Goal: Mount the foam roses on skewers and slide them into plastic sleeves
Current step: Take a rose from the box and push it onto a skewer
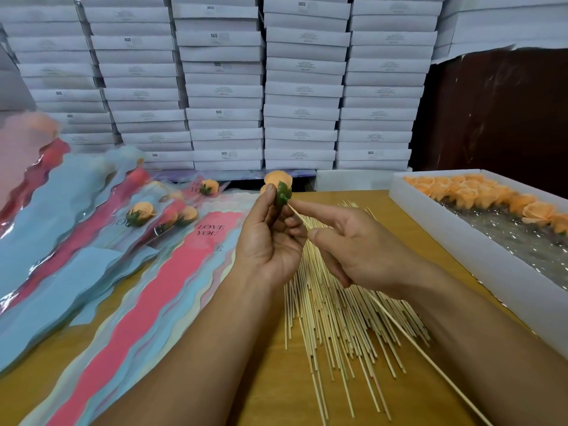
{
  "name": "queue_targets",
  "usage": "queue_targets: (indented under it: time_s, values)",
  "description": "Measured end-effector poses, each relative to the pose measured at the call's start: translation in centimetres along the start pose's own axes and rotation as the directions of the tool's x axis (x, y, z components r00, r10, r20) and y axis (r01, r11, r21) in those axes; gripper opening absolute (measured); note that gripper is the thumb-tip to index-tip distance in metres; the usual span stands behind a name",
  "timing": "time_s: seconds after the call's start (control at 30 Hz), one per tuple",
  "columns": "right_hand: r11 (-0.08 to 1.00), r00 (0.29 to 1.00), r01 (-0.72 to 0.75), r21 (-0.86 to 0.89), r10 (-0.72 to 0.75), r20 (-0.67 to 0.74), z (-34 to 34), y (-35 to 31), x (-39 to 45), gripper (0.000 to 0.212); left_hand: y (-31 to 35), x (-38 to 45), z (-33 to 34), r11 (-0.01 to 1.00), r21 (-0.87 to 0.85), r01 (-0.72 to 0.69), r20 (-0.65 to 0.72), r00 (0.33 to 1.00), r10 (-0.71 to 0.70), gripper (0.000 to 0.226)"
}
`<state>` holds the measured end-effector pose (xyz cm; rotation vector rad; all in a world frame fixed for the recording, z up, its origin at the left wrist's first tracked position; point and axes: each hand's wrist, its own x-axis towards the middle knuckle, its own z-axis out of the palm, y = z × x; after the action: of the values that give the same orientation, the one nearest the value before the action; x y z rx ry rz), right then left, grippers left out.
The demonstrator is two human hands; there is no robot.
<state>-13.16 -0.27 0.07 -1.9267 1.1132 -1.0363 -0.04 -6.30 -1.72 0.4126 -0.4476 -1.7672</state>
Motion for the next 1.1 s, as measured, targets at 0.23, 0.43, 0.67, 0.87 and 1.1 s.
queue_targets:
  time_s: [0.23,0.43,0.67,0.87,1.1]
  values:
    - [0.997,1.000,-0.007,0.079,0.009,-0.013,0.05,-0.10,0.01,0.050,-0.03,-0.14,0.05,1.000,0.005,-0.004,0.015,1.000,0.004,0.021]
    - [0.993,1.000,-0.013,0.114,0.014,-0.010,-0.08,0.01,-0.06,0.049,-0.06,-0.11,0.04,1.000,0.010,-0.013,0.019,1.000,0.013,0.019]
    - [0.989,1.000,-0.025,0.145,0.025,0.001,-0.21,-0.17,-0.19,0.049,-0.09,0.00,0.01,1.000,0.015,-0.026,0.029,0.999,0.026,0.016]
    - [0.981,0.999,-0.044,0.186,0.044,0.004,-0.33,-0.19,-0.18,0.049,-0.15,-0.01,0.00,0.999,0.024,-0.031,0.027,0.999,0.031,0.014]
    - [0.981,0.999,-0.040,0.190,0.040,0.004,-0.45,0.30,0.06,0.046,-0.34,-0.02,0.08,0.995,0.076,-0.061,0.015,0.998,0.060,0.011]
